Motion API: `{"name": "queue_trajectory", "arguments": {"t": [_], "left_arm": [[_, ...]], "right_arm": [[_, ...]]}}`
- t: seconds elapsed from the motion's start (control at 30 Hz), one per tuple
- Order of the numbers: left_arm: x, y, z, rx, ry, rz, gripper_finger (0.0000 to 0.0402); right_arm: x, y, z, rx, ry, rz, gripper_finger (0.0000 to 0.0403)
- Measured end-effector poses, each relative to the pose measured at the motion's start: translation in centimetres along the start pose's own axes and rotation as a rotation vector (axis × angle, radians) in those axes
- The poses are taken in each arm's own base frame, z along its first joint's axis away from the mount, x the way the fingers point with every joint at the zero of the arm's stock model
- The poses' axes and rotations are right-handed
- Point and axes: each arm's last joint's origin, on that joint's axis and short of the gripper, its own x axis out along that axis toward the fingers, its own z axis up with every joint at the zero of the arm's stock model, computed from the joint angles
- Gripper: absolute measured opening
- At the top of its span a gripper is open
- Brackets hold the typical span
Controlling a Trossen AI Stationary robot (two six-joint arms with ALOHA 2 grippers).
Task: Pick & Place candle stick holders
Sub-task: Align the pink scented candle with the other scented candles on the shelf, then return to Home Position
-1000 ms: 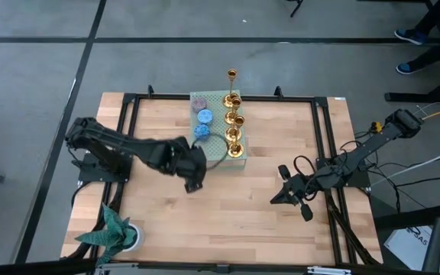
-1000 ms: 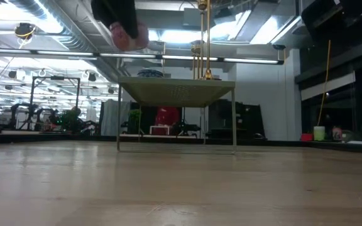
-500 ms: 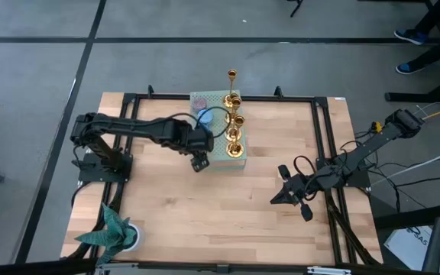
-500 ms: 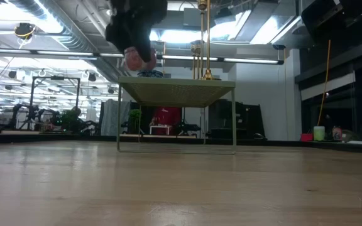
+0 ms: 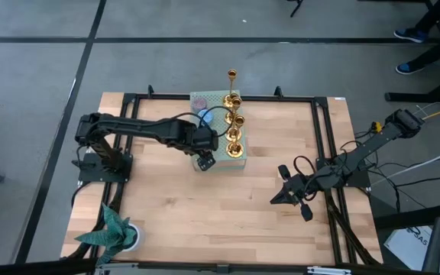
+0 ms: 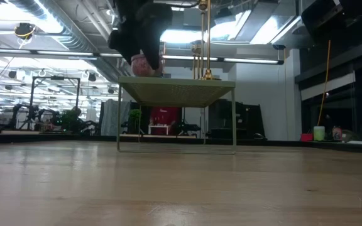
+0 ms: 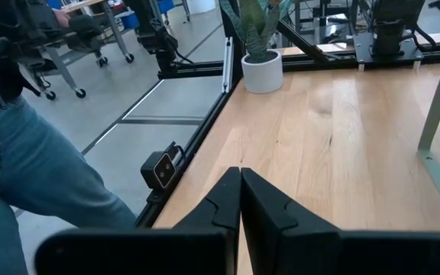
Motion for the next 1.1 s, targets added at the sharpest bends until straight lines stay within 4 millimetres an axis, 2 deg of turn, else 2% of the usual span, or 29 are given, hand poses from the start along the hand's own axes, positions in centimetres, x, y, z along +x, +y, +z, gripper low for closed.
{"name": "queue_trajectory", "arguments": {"t": [0.27, 0.83, 0.97, 1.1], "left_arm": [[0.6, 0.0, 0.0, 0.007, 0.003, 0.042, 0.0304], [0.2, 0.1, 0.0, 0.099, -0.004, 0.043, 0.0347], [-1.1, 0.4, -0.3, 0.079, -0.026, 0.032, 0.0346], [-3.6, 1.4, -0.9, 0.041, -0.061, 0.018, 0.0345]], "right_arm": [[0.1, 0.0, -0.1, 0.022, 0.01, 0.0, 0.0014], [0.1, 0.0, -0.1, 0.077, 0.01, 0.0, 0.0014], [0.1, 0.0, -0.1, 0.072, 0.01, -0.001, 0.0014], [0.1, 0.0, -0.2, 0.068, 0.023, -0.005, 0.0014]]}}
